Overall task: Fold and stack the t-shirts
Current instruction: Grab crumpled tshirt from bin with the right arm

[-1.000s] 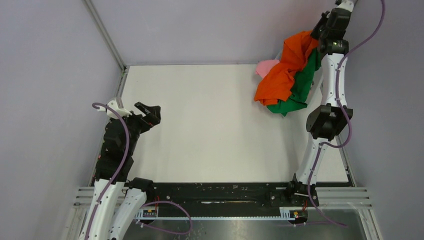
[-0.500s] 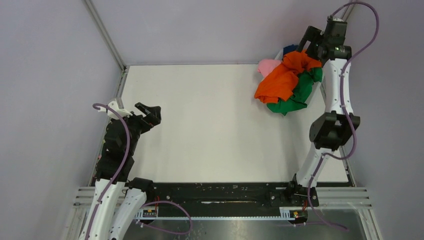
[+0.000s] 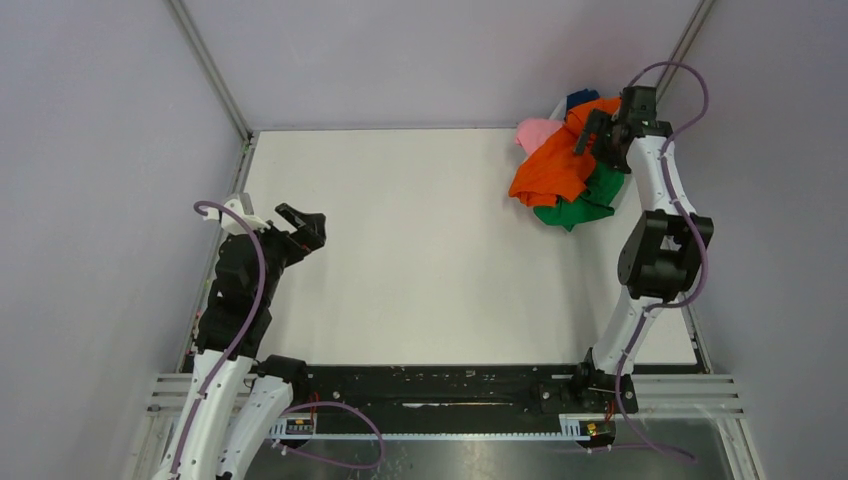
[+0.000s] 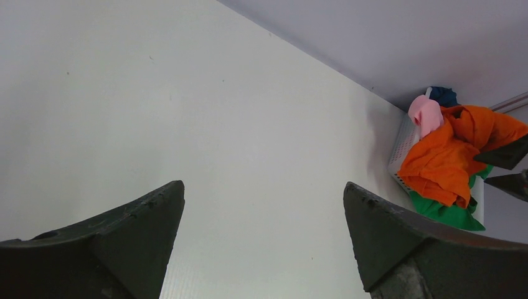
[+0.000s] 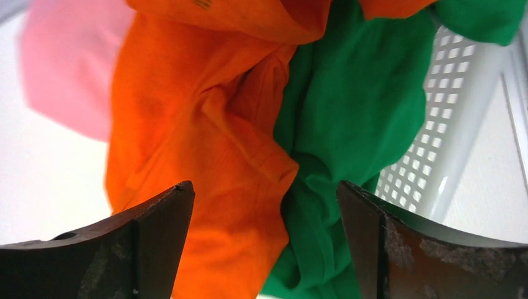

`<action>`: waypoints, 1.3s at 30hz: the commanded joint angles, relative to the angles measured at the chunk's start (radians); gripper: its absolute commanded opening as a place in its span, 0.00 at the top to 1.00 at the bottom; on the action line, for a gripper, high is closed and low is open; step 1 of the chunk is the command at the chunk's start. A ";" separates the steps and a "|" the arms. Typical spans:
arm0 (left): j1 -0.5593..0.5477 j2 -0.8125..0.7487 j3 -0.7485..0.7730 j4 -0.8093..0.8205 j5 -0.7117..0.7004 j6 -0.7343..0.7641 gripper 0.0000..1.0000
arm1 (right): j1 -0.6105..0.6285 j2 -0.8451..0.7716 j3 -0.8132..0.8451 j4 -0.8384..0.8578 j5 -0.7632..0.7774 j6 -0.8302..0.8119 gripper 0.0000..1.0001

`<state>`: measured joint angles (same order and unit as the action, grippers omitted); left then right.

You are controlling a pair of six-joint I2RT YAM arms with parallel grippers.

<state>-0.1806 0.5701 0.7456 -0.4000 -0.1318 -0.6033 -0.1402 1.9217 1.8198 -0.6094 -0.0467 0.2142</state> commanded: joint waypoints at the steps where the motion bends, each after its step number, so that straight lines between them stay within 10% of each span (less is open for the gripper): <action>1: -0.001 -0.010 0.004 0.037 -0.005 -0.007 0.01 | 0.008 0.075 0.103 -0.028 -0.031 -0.034 0.10; 15: 0.000 -0.032 -0.001 0.030 -0.017 -0.014 0.01 | 0.071 0.159 0.264 -0.085 0.050 -0.069 0.38; 27: 0.000 -0.050 0.006 0.004 -0.042 -0.011 0.01 | 0.071 0.261 0.322 -0.166 0.125 -0.077 0.38; 33: -0.001 -0.049 0.023 0.000 -0.047 -0.012 0.01 | 0.073 0.298 0.403 -0.173 0.114 -0.086 0.58; 39: -0.001 -0.058 0.044 -0.021 -0.063 -0.006 0.01 | 0.071 0.350 0.534 -0.235 0.130 -0.096 1.00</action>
<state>-0.1806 0.5289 0.7452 -0.4240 -0.1619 -0.6106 -0.0700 2.2570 2.2505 -0.7975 0.0502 0.1299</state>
